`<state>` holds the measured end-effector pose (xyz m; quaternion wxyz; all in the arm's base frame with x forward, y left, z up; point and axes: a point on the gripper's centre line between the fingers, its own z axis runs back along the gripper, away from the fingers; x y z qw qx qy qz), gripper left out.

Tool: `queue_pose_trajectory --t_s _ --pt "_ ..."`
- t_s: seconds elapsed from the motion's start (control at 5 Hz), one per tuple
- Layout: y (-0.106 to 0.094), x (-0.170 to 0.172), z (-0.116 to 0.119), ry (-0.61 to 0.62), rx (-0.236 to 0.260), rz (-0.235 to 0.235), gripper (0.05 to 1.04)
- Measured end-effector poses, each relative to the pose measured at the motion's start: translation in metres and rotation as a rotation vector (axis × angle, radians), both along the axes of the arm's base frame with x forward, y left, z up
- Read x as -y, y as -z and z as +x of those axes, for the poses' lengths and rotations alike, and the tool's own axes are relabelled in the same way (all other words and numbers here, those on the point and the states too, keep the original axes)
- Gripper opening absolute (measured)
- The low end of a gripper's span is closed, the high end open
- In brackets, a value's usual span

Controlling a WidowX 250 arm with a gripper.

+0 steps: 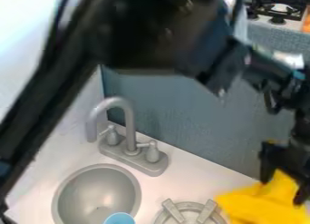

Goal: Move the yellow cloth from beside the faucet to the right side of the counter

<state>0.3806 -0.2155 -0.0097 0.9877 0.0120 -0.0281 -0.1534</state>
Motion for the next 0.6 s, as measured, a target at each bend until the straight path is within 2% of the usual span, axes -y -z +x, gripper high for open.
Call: queue_pose_trajectory --t_s 0.2,0.4,0.6 --pt "-0.028 -0.013 -0.014 0.020 -0.078 0.019 1.001" --pt "-0.059 -0.023 -0.032 0.070 -0.191 -0.008 1.000" --pt "-0.080 -0.032 -0.063 0.097 -0.242 0.042 1.001"
